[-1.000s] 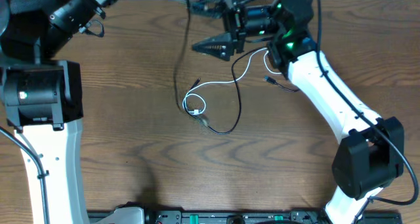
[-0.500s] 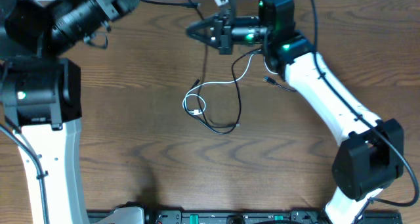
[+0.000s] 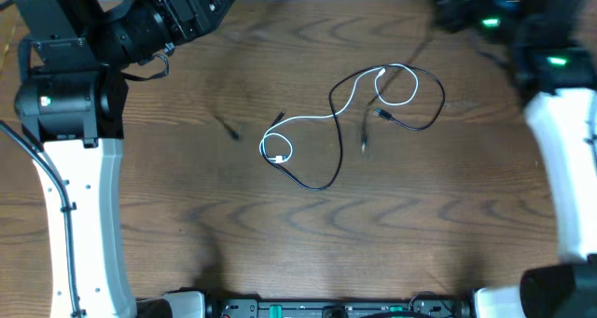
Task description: Untangle cables
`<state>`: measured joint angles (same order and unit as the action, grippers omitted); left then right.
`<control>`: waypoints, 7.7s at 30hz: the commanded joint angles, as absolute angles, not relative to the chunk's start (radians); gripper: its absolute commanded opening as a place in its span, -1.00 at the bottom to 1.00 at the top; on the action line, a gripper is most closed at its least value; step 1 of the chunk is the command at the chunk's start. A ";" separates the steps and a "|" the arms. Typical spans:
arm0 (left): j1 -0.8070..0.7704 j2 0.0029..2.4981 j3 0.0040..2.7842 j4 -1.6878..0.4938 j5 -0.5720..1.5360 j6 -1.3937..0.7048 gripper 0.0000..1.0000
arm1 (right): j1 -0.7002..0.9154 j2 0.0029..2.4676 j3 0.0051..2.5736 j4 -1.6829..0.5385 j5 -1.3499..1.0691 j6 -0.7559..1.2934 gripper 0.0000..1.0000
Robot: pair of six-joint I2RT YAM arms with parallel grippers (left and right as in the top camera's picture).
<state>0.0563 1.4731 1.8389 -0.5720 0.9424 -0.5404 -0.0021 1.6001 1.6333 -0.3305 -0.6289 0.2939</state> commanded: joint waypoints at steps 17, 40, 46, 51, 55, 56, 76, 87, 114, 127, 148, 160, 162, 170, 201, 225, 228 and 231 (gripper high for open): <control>0.060 1.502 1.840 -0.629 0.926 -0.478 0.81 | -0.517 1.742 1.854 -0.271 -0.400 0.205 -0.98; 0.060 1.505 1.837 -0.628 0.922 -0.463 0.81 | -0.577 2.199 1.853 -0.236 -0.007 0.277 -0.38; 0.059 1.523 1.837 -0.640 0.923 -0.446 0.81 | -0.603 2.198 1.854 -0.595 -0.007 0.348 0.99; 0.059 1.544 1.836 -0.698 0.922 -0.403 0.81 | -0.603 2.197 1.854 -0.841 -0.005 0.348 0.99; 0.059 1.562 1.836 -0.745 0.922 -0.339 0.81 | -0.607 2.175 1.854 -0.925 -0.023 0.336 0.99; 0.059 1.566 1.836 -0.755 0.922 -0.318 0.81 | -0.606 2.160 1.854 -0.928 -0.054 0.310 0.99; -0.142 1.755 1.834 -0.987 0.440 -0.177 0.81 | -0.104 2.088 1.844 -0.959 -0.594 0.060 0.56; -0.134 1.789 1.835 -0.941 0.373 -0.177 0.81 | 0.190 2.267 1.843 -0.785 -0.593 0.395 -0.04; -0.134 1.790 1.834 -1.006 0.372 -0.176 0.82 | 0.355 2.376 1.724 -0.617 -0.619 0.492 -0.28; -0.134 1.790 1.830 -1.058 0.316 -0.176 0.81 | 0.302 2.231 1.731 -0.262 -0.829 0.528 -0.98; -0.136 1.792 1.823 -1.027 0.320 -0.177 0.81 | 0.141 1.641 1.775 0.215 -0.822 0.951 -0.98; -0.136 1.793 1.823 -1.033 0.320 -0.177 0.81 | 0.121 1.618 1.775 -0.113 -0.160 0.598 -0.98; -0.136 1.793 1.823 -1.032 0.320 -0.177 0.81 | 0.089 1.596 1.775 -0.180 -0.137 0.524 -0.98; -0.136 1.793 1.822 -1.007 0.320 -0.176 0.81 | -0.189 1.448 1.775 -0.463 -0.096 0.507 -0.98; -0.137 1.794 1.821 -0.997 0.320 -0.176 0.82 | -0.645 1.766 1.773 -0.767 -0.249 0.364 0.99; -0.136 1.794 1.821 -1.029 0.216 -0.176 0.82 | 0.171 2.231 1.773 -0.616 -0.161 0.043 0.75; -0.136 1.794 1.821 -1.031 0.216 -0.176 0.82 | 0.228 2.272 1.773 -0.592 -0.160 0.067 0.39; -0.136 1.794 1.821 -1.032 0.216 -0.176 0.82 | 0.278 2.307 1.773 -0.558 -0.156 0.155 0.06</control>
